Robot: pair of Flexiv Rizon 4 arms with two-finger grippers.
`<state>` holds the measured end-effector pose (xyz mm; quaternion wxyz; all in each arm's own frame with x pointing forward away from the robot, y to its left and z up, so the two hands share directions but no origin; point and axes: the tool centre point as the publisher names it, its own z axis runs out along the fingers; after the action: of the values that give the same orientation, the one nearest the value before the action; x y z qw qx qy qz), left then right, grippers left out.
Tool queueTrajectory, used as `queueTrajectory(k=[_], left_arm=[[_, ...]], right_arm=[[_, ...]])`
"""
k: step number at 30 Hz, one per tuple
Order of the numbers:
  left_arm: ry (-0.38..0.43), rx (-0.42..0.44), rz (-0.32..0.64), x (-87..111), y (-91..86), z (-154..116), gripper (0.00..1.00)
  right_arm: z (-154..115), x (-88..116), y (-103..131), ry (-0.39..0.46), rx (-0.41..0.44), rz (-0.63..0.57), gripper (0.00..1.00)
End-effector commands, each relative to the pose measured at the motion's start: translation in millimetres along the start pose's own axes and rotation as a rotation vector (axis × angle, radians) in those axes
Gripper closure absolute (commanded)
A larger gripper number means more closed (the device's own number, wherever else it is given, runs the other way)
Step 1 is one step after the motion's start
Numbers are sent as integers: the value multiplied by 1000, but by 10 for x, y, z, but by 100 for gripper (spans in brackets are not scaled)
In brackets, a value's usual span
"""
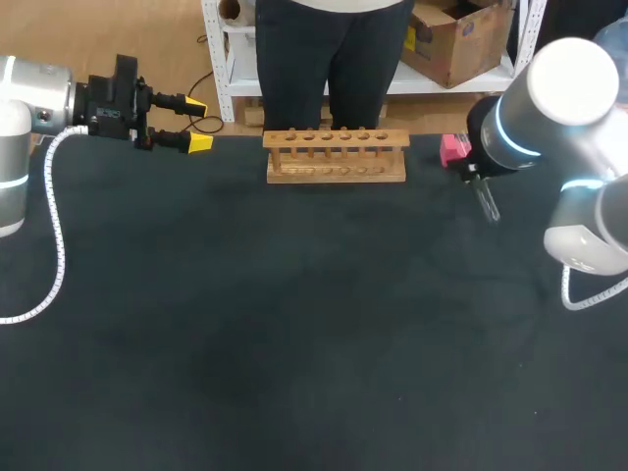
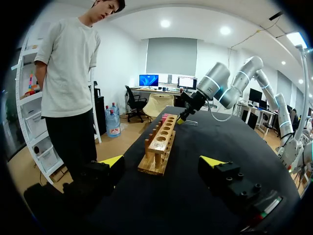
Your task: Grasp the test tube, adjust it, and insert it.
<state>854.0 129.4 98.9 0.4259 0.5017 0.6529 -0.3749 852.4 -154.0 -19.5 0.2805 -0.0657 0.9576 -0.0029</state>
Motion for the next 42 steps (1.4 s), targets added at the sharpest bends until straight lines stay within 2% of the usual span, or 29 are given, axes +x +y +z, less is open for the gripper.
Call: queueTrajectory(k=[1,6,18,32,42], left_arm=[[0,-1,1,4,-2,-2,0],[0,-1,1,4,-2,-2,0],[0,-1,1,4,-2,-2,0],[0,-1,1,4,-2,-2,0],[0,-1,1,4,-2,-2,0]], right_arm=[[-22,15,11,-5,9,2,85],[-40,8,19,-2,22,8,100],[-180,-19,36,-6,65,63,100],[-891,-119,99,-68,105,146,100],[-1334,-108,340,-94,130,160,100]])
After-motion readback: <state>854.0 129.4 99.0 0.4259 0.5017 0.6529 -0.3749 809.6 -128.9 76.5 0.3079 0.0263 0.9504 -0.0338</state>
